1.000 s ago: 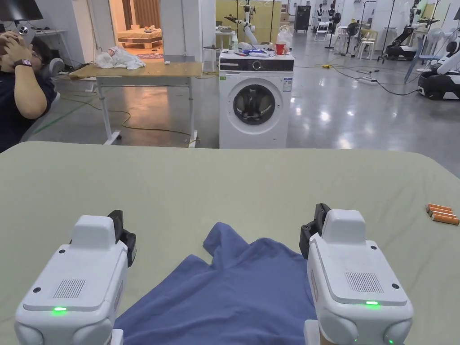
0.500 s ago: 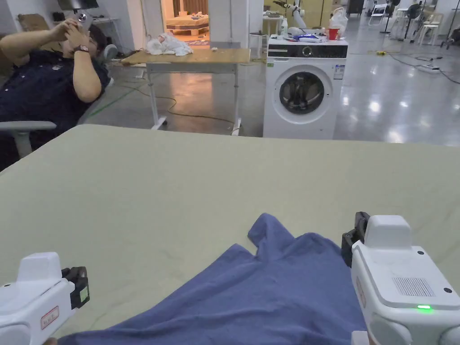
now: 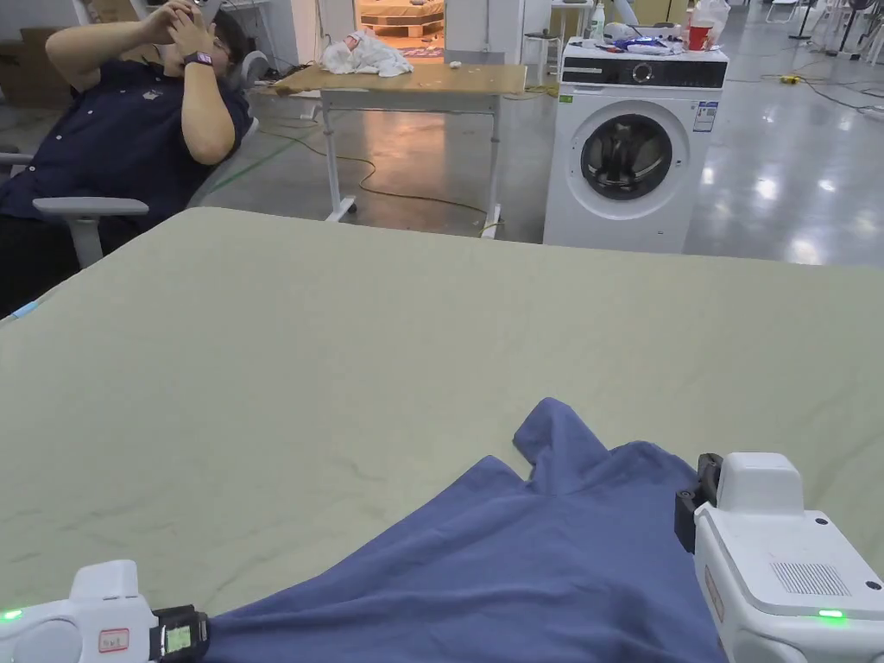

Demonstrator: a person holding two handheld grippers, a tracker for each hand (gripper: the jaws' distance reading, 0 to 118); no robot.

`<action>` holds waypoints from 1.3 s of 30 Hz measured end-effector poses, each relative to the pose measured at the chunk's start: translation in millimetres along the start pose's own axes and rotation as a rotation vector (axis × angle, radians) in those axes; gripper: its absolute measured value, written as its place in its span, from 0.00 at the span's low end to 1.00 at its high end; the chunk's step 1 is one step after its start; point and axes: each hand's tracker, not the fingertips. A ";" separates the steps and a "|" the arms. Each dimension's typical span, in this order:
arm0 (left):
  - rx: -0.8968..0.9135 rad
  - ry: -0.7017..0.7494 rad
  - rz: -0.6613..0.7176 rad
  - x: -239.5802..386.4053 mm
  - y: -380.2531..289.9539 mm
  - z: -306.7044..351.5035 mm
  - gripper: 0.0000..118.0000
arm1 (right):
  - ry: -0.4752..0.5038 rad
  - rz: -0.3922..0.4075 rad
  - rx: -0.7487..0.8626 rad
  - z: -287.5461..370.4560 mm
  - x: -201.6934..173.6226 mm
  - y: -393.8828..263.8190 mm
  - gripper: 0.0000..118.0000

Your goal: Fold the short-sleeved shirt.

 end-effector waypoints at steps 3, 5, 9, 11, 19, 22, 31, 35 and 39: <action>0.059 0.083 -0.091 22.7 -4.2 10.5 0.45 | -0.005 0.006 -0.044 -15.1 8.8 -1.0 0.00; 0.080 0.085 -0.119 32.7 -8.4 14.2 0.30 | 0.001 -0.001 -0.087 -35.6 19.5 1.3 0.00; 0.082 0.047 -0.126 37.1 -10.9 10.3 0.04 | 0.048 -0.007 -0.242 -97.3 41.3 8.1 0.02; 0.090 0.043 -0.133 34.5 -11.2 13.5 0.03 | 0.076 0.001 -0.295 -134.1 51.2 9.0 0.20; 0.118 0.001 -0.079 22.4 -24.8 28.1 0.03 | 0.205 0.036 -0.526 -245.2 46.5 -3.4 0.60; 0.119 -0.002 -0.079 20.7 -26.6 27.9 0.03 | 0.236 0.041 -0.599 -272.0 41.0 -12.7 0.59; 0.128 -0.003 -0.104 22.3 -27.9 30.4 0.03 | 0.292 0.164 -0.608 -276.8 9.3 -15.0 0.03; 0.153 0.003 -0.109 25.1 -25.7 34.7 0.03 | 0.238 0.170 -0.576 -262.7 7.4 -8.6 0.03; 0.194 -0.005 -0.127 25.4 -21.3 43.3 0.03 | 0.205 0.101 -0.474 -237.2 28.6 18.2 0.03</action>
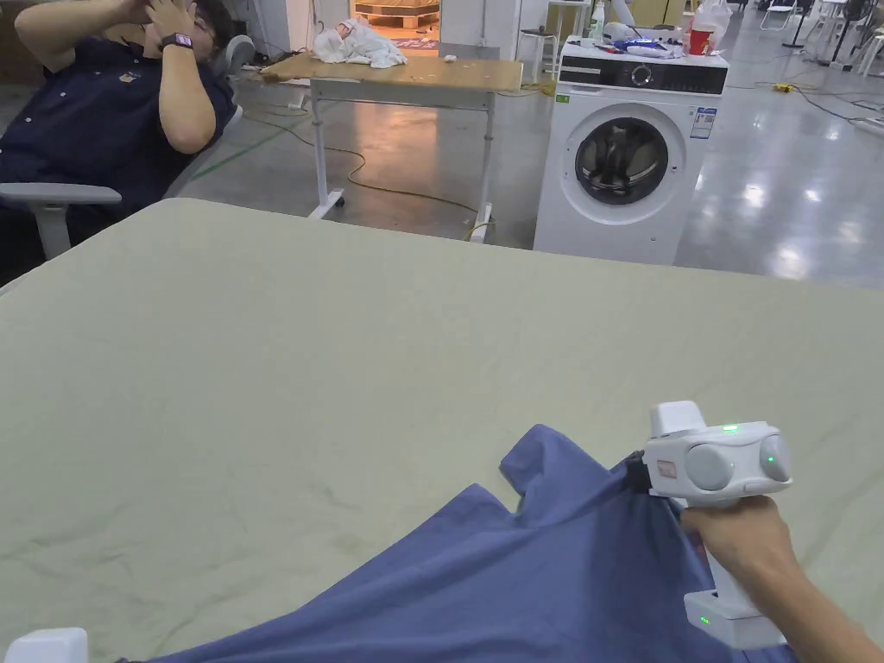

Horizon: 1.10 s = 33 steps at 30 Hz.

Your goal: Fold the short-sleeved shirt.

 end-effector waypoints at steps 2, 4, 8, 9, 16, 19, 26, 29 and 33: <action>0.034 -0.009 -0.004 1.4 4.7 6.6 0.03 | -0.004 0.002 0.064 26.6 8.0 4.1 0.03; 0.074 -0.025 -0.012 3.7 10.5 12.5 0.03 | -0.028 0.004 0.109 54.7 13.7 8.7 0.03; 0.161 -0.050 -0.041 16.5 37.0 26.4 0.03 | -0.085 -0.026 0.240 113.3 33.1 17.7 0.03; 0.181 -0.058 -0.051 20.1 46.0 29.1 0.02 | -0.094 -0.033 0.263 126.7 37.9 20.2 0.03; 0.366 -0.116 -0.130 57.7 152.6 54.7 0.02 | -0.221 -0.081 0.451 243.4 70.7 39.3 0.03; 0.426 -0.137 -0.153 80.9 205.9 74.1 0.02 | -0.256 -0.122 0.517 283.8 89.0 49.2 0.03; 0.534 -0.186 -0.192 132.3 320.1 110.3 0.01 | -0.347 -0.166 0.606 346.4 125.7 89.5 0.03; 0.559 -0.197 -0.213 148.8 358.0 121.3 0.01 | -0.376 -0.173 0.625 360.3 140.0 108.9 0.03; 0.571 -0.212 -0.211 158.9 403.2 124.5 0.01 | -0.401 -0.190 0.652 373.9 155.0 132.4 0.03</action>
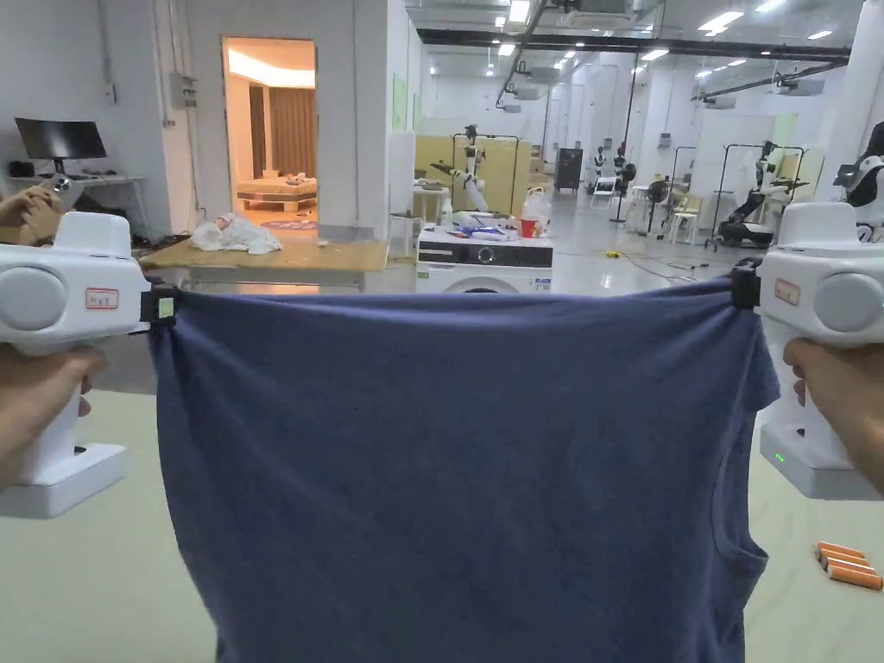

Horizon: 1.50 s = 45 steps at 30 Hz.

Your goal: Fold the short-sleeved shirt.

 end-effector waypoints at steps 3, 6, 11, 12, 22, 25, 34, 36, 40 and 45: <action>0.011 0.001 0.008 -4.3 23.6 -16.7 0.01 | -0.010 -0.003 0.022 -5.5 2.2 18.7 0.03; 0.026 0.005 -0.003 -7.0 48.5 -28.1 0.01 | -0.020 0.008 0.048 -12.2 0.5 38.9 0.03; 0.066 0.012 -0.017 -8.7 86.1 -41.6 0.01 | -0.046 0.035 0.086 -32.0 -2.1 69.9 0.03; 0.070 0.015 -0.018 -8.4 91.1 -43.3 0.01 | -0.046 0.035 0.089 -34.9 -2.6 74.8 0.03; 0.079 0.032 -0.019 -15.0 81.6 -64.6 0.01 | -0.043 0.052 0.081 -53.8 -13.0 53.9 0.03; 0.044 0.036 -0.026 -14.7 53.0 -69.7 0.01 | -0.038 0.072 0.039 -55.7 -16.9 26.2 0.03; -0.023 0.000 0.007 -20.9 -59.9 -46.5 0.01 | -0.003 0.092 -0.069 -19.4 -17.2 -66.3 0.03; -0.026 -0.013 0.011 -22.1 -79.6 -33.9 0.01 | 0.000 0.099 -0.084 -3.9 -16.2 -83.7 0.03; -0.031 -0.021 -0.023 -17.6 -109.3 3.8 0.01 | 0.006 0.111 -0.093 34.0 -12.2 -110.4 0.03; -0.032 -0.026 -0.025 -17.6 -136.6 56.5 0.01 | 0.027 0.095 -0.113 87.6 -6.5 -136.2 0.03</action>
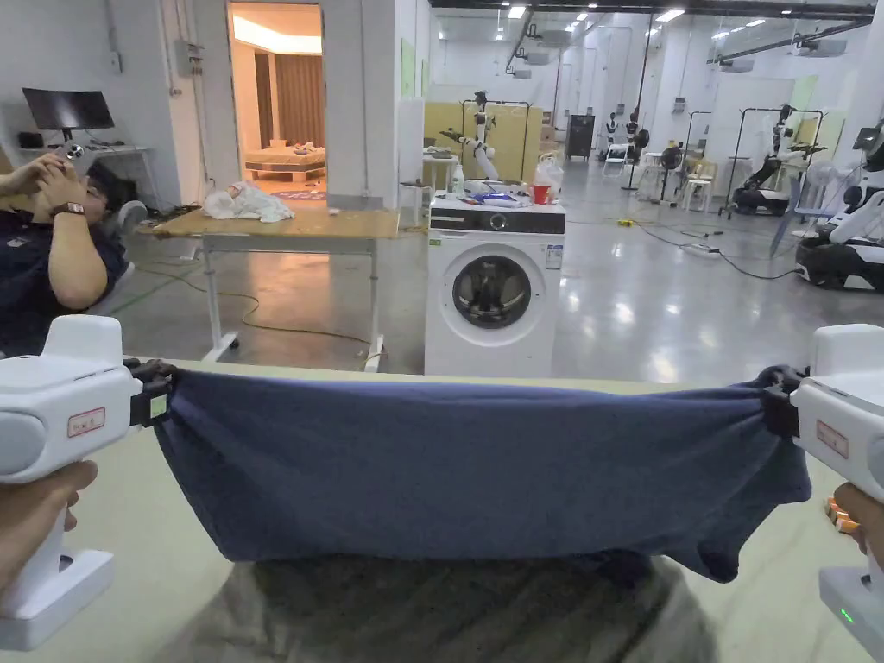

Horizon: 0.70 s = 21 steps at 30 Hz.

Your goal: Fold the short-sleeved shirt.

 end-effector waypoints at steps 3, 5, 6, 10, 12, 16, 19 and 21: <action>0.001 -0.008 0.019 0.9 -22.3 29.9 0.01 | 0.009 0.011 -0.014 27.5 0.2 -19.5 0.03; 0.000 -0.011 0.028 1.2 -38.2 49.0 0.01 | 0.015 0.017 -0.029 44.1 0.5 -32.8 0.03; 0.000 -0.011 0.038 1.6 -45.4 56.8 0.01 | 0.020 0.018 -0.036 50.2 0.9 -38.6 0.03; -0.007 -0.015 0.049 2.3 -73.7 88.4 0.01 | 0.027 0.027 -0.051 80.0 0.9 -61.8 0.03; -0.010 -0.018 0.067 0.4 -87.1 100.7 0.01 | 0.030 0.032 -0.060 92.3 0.5 -71.0 0.03; -0.042 -0.019 0.086 0.9 -115.8 117.0 0.01 | 0.042 0.048 -0.121 106.4 -1.1 -100.9 0.03; -0.104 -0.026 0.090 4.4 -141.7 123.2 0.01 | 0.034 0.075 -0.175 115.2 -5.8 -131.2 0.03; -0.158 -0.028 0.078 8.5 -160.9 123.9 0.01 | 0.040 0.080 -0.235 118.2 -8.1 -154.9 0.03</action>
